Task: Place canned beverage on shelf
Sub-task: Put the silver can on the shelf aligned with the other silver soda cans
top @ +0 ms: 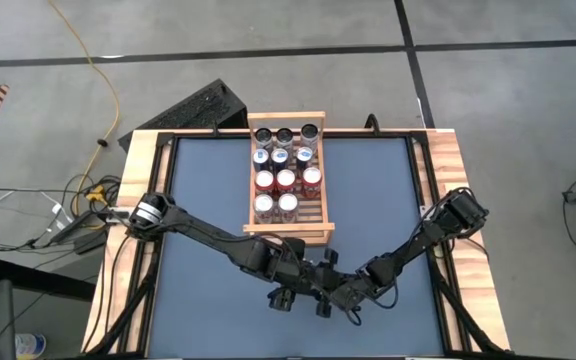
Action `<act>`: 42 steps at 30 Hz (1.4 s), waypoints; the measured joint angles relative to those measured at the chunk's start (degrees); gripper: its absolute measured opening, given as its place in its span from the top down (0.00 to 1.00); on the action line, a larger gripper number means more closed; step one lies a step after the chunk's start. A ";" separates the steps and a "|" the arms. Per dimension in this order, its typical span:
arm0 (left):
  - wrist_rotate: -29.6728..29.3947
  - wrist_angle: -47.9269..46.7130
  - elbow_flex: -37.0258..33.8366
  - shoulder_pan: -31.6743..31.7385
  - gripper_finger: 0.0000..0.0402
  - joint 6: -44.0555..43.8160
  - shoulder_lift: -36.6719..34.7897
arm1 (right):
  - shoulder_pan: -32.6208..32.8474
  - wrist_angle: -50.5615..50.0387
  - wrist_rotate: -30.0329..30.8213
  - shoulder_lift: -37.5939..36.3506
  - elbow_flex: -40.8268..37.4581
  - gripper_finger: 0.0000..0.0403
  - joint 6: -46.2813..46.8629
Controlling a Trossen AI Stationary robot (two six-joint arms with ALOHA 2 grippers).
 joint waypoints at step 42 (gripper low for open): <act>3.16 1.12 1.16 0.53 0.27 -3.69 0.04 | -0.20 -0.84 -4.72 0.00 0.10 0.31 1.27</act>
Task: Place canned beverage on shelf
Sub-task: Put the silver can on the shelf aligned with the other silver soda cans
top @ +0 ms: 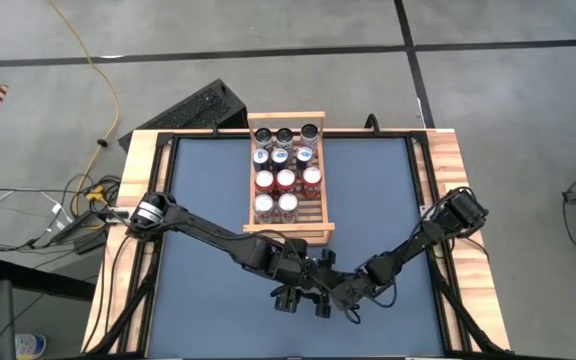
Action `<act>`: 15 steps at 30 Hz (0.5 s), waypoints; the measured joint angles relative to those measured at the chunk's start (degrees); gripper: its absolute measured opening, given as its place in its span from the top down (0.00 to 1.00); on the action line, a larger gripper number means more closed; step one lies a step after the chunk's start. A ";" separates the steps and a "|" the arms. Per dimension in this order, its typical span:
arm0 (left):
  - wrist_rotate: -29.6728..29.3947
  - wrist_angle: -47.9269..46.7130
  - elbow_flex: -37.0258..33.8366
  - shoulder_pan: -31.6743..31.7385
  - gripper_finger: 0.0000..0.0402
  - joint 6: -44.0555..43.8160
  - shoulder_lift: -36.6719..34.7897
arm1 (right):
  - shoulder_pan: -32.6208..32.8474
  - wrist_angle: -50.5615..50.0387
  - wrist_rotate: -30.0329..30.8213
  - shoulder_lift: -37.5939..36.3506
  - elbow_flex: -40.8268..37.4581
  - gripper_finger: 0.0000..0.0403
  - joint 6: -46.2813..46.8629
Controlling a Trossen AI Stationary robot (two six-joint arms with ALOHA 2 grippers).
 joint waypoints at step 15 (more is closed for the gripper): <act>-0.04 -9.07 8.94 -0.33 0.28 1.89 -0.46 | 12.26 -20.63 5.23 -0.07 -0.14 0.21 24.89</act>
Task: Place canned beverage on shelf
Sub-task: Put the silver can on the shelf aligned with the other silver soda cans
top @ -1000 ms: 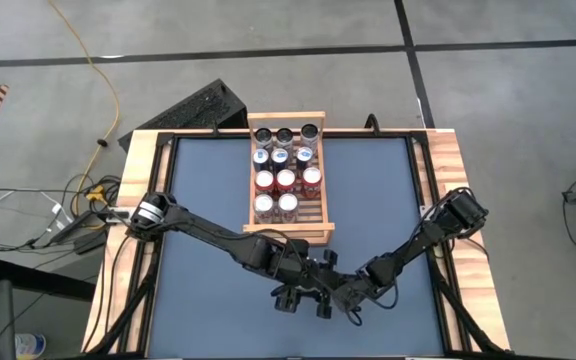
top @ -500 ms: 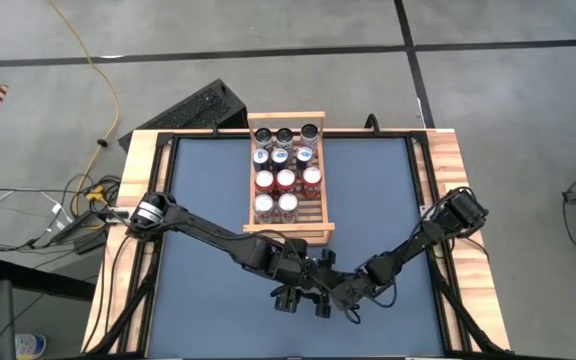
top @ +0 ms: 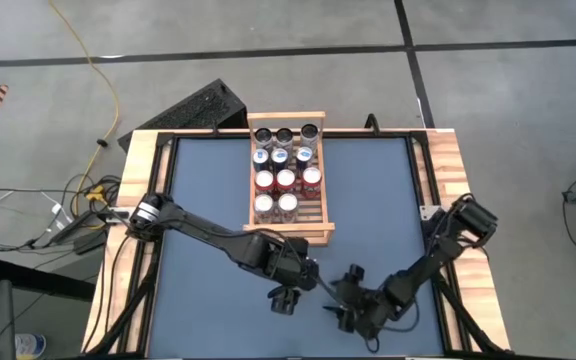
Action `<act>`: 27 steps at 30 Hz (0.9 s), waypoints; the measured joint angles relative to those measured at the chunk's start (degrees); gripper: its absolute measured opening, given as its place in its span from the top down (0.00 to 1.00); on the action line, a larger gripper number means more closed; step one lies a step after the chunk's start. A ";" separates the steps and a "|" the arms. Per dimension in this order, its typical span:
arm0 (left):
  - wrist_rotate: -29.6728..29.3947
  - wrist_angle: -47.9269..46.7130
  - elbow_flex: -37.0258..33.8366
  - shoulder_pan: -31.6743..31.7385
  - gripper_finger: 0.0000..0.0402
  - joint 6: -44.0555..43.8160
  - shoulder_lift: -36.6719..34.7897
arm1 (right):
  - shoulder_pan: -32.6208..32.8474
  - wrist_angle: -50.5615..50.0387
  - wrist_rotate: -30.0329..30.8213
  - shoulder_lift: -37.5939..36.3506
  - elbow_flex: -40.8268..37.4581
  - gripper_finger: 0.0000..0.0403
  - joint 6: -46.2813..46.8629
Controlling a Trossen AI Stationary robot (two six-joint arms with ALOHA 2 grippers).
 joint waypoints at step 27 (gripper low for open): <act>-8.59 -11.80 26.46 15.15 0.28 21.10 -0.98 | 1.37 -2.28 2.71 0.12 0.00 0.21 5.27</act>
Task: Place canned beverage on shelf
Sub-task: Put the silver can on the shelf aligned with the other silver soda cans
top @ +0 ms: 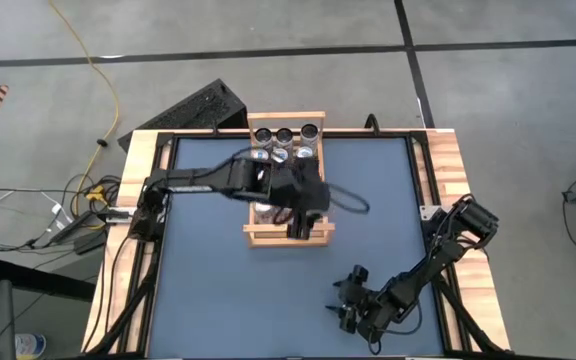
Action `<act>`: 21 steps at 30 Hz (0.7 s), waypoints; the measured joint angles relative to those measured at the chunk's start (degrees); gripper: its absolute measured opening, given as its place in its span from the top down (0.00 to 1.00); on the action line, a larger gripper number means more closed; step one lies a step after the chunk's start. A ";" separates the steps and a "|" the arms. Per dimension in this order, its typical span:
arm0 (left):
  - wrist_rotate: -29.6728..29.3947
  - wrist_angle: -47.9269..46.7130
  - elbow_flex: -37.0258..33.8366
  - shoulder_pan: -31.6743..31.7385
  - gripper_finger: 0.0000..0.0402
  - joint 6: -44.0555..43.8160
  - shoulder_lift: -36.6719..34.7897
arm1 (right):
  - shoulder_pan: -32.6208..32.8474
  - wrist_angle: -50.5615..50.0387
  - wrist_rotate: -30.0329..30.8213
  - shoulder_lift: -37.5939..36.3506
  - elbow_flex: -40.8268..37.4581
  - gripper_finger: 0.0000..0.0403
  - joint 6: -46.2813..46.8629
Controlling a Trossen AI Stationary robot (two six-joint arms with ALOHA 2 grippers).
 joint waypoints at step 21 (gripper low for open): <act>14.91 -0.05 -3.17 11.80 0.28 10.37 6.99 | -0.05 0.92 1.08 -0.15 -2.38 0.21 3.72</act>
